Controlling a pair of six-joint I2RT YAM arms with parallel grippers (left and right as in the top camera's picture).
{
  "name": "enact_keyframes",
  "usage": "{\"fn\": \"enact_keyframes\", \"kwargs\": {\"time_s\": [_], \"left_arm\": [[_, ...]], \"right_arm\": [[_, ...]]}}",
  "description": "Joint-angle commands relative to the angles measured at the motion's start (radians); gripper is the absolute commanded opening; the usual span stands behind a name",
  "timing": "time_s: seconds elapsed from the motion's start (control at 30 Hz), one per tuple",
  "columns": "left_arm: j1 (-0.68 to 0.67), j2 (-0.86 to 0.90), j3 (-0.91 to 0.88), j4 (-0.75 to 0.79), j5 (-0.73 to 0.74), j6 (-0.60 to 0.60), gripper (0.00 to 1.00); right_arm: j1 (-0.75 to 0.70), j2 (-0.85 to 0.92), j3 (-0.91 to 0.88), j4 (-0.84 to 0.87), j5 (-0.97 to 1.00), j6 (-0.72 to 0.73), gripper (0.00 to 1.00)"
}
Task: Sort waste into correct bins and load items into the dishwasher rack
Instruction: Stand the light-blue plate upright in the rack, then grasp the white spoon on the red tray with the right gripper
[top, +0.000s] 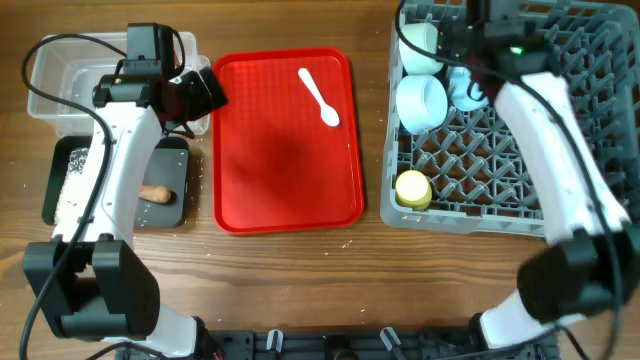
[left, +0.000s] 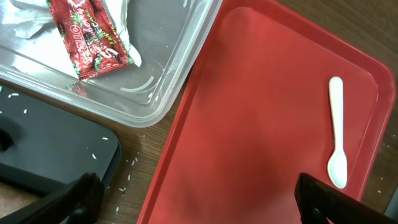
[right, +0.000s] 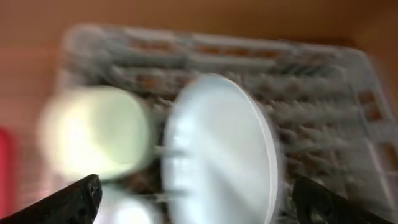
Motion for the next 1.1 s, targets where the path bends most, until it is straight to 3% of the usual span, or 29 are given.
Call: {"fn": "enact_keyframes", "kwargs": {"time_s": [0.0,0.07,0.13,0.23,0.33,0.5,0.77,0.93,1.07], "left_arm": [[0.002,-0.025,0.0,0.002,-0.006,0.005,1.0],[0.002,-0.025,0.0,0.002,-0.006,0.005,1.0],[0.002,-0.025,0.0,0.002,-0.006,0.005,1.0],[0.002,-0.025,0.0,0.002,-0.006,0.005,1.0],[0.002,-0.025,0.0,0.002,-0.006,0.005,1.0],[0.002,-0.025,0.0,0.002,-0.006,0.005,1.0],[0.002,-0.025,0.0,0.002,-0.006,0.005,1.0],[0.002,-0.025,0.0,0.002,-0.006,0.005,1.0],[0.002,-0.025,0.0,0.002,-0.006,0.005,1.0]], "right_arm": [[0.014,-0.084,0.007,0.146,-0.771,0.11,1.0],[0.065,-0.04,0.007,0.222,-0.742,0.128,1.0],[0.167,0.064,0.007,0.243,-0.55,0.127,0.99],[0.282,0.249,0.007,0.224,-0.361,0.09,0.86],[0.32,0.399,0.007,0.223,-0.367,0.105,0.68],[0.328,0.522,0.007,0.247,-0.336,0.113,0.46],[0.328,0.615,0.007,0.368,-0.341,0.158,0.29],[0.328,0.632,0.007,0.313,-0.411,0.185,0.04],[0.324,0.619,0.011,0.279,-0.504,0.219,0.04]]}}
